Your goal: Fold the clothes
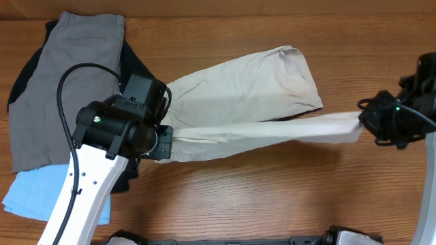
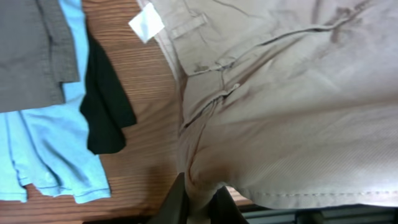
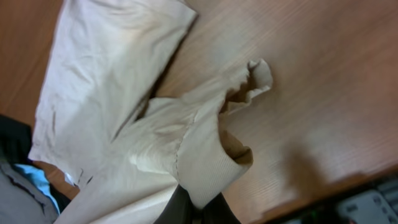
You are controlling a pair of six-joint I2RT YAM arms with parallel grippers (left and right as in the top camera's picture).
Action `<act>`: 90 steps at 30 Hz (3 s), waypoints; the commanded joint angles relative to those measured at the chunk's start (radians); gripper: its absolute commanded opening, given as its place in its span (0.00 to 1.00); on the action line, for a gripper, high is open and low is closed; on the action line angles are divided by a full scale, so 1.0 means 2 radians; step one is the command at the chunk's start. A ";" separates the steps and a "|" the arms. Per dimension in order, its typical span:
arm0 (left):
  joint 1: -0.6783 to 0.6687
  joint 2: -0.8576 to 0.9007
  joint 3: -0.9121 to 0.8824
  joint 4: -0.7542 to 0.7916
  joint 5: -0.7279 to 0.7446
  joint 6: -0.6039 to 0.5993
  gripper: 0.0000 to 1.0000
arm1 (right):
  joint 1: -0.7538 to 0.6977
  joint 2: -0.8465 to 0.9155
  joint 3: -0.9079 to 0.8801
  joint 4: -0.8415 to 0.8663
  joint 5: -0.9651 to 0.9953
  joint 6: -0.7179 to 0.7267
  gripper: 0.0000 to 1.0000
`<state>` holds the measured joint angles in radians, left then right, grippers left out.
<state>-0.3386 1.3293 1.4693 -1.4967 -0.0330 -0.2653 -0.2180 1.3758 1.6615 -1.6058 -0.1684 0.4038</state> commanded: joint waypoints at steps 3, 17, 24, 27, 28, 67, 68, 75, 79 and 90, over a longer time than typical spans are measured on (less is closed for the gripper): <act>0.010 -0.012 0.013 -0.005 -0.109 -0.046 0.04 | 0.027 0.032 0.017 0.058 0.035 -0.040 0.04; 0.013 0.020 -0.026 0.093 -0.146 -0.049 0.04 | 0.079 0.158 0.017 0.202 0.035 -0.041 0.04; 0.049 0.070 -0.059 0.154 -0.150 -0.049 0.04 | 0.079 0.190 0.017 0.229 0.031 -0.041 0.04; 0.072 0.088 -0.059 0.175 -0.150 -0.043 0.04 | 0.079 0.199 0.017 0.240 0.029 -0.041 0.04; 0.080 0.093 -0.059 0.183 -0.150 -0.043 0.04 | 0.080 0.201 0.017 0.245 0.027 -0.042 0.04; 0.124 0.277 -0.040 0.419 -0.126 -0.023 1.00 | 0.136 0.326 0.036 0.393 0.031 -0.020 1.00; 0.128 0.277 -0.028 0.401 -0.117 -0.022 1.00 | 0.134 0.320 0.046 0.376 0.031 -0.021 1.00; 0.164 0.277 0.069 0.242 0.006 -0.010 1.00 | 0.120 0.294 0.116 0.262 0.030 -0.087 1.00; 0.188 0.277 0.067 0.199 0.150 0.060 1.00 | 0.120 0.294 0.121 0.233 0.030 -0.140 1.00; 0.206 0.277 -0.017 0.193 0.179 0.122 1.00 | 0.123 0.303 0.103 0.226 0.031 -0.154 1.00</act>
<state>0.0700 1.8801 1.4857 -1.1290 0.2874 -0.0826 0.0223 1.9854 1.8732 -1.1603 -0.1150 0.1177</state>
